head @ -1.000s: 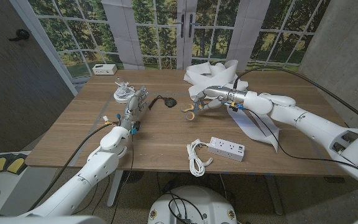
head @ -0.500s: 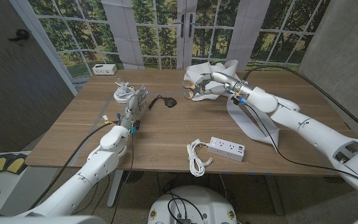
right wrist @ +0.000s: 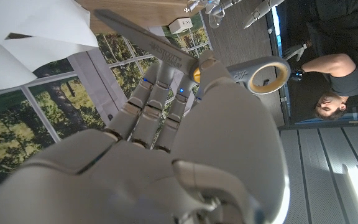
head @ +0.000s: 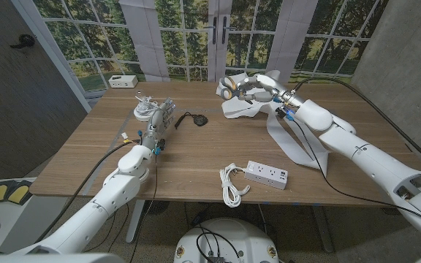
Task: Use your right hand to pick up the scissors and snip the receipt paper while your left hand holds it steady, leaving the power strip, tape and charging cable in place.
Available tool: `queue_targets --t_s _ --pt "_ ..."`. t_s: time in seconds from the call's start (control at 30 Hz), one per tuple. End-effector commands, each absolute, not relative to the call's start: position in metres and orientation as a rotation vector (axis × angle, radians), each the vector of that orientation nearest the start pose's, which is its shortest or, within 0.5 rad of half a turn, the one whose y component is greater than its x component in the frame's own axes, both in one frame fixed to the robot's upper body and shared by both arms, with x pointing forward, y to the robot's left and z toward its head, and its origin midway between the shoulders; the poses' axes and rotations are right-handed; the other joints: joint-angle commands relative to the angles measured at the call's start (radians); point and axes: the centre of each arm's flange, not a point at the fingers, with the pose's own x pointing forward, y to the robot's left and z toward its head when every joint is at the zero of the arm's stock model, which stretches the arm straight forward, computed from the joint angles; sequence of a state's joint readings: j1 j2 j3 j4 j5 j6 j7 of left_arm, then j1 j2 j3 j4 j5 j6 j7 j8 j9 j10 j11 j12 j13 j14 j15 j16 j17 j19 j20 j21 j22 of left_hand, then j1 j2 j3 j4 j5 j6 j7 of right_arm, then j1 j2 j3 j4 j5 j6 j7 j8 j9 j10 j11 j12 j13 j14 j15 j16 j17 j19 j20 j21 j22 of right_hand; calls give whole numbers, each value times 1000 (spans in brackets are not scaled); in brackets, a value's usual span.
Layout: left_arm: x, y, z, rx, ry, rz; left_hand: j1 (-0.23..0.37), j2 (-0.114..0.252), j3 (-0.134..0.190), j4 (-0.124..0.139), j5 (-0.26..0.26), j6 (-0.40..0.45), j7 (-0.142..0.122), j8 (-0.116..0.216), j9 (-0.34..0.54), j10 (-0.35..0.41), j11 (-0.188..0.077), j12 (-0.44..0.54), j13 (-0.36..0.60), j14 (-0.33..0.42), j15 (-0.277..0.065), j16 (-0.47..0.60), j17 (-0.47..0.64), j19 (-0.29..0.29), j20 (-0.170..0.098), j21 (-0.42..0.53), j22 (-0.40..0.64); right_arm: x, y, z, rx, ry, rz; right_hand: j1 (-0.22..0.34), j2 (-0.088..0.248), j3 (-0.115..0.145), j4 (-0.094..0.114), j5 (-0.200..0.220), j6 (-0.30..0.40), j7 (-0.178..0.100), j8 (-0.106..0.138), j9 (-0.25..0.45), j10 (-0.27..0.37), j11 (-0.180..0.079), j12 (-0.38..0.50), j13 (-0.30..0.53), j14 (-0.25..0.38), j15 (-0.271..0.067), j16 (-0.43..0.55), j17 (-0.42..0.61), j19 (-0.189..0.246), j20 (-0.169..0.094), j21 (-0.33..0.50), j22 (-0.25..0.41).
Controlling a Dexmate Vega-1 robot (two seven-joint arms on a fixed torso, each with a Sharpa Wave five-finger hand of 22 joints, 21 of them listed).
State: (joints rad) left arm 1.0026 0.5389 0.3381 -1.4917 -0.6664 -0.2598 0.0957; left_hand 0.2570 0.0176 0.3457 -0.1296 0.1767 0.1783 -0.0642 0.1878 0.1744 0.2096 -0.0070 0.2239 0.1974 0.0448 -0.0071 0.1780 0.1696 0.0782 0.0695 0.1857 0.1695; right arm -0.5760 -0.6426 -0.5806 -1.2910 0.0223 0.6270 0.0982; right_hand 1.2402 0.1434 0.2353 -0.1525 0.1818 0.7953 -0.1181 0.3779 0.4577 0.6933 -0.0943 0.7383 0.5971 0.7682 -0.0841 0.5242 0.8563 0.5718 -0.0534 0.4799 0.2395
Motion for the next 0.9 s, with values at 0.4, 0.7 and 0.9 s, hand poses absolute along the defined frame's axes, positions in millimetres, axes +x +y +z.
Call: queue_targets --t_s 0.4,0.7,0.9 --pt "617 279 -49 -77 -576 -186 -7 2 -3 -1 6 9 6 2 6 10 3 -1 3 11 1 5 4 9 -4 7 4 593 -225 84 -754 -1080 381 -5 10 19 11 8 49 -36 -2 6 94 -78 16 55 16 -151 -22 17 -4 -38 25 5" --pt "615 279 -49 -66 -578 -186 -3 7 0 -5 5 44 18 12 9 58 -12 18 6 51 3 16 5 17 5 9 4 587 -228 85 -777 -1121 344 -4 10 22 10 8 49 -39 -5 8 91 -78 17 56 17 -151 -32 23 -10 -40 33 5" --pt "606 276 -48 -72 -629 -146 16 17 14 -16 3 171 26 45 12 155 -48 59 27 129 -16 30 9 36 9 13 5 584 -230 87 -797 -1150 323 -7 9 21 10 7 47 -40 -8 8 90 -80 18 56 19 -151 -37 28 -17 -39 37 5"
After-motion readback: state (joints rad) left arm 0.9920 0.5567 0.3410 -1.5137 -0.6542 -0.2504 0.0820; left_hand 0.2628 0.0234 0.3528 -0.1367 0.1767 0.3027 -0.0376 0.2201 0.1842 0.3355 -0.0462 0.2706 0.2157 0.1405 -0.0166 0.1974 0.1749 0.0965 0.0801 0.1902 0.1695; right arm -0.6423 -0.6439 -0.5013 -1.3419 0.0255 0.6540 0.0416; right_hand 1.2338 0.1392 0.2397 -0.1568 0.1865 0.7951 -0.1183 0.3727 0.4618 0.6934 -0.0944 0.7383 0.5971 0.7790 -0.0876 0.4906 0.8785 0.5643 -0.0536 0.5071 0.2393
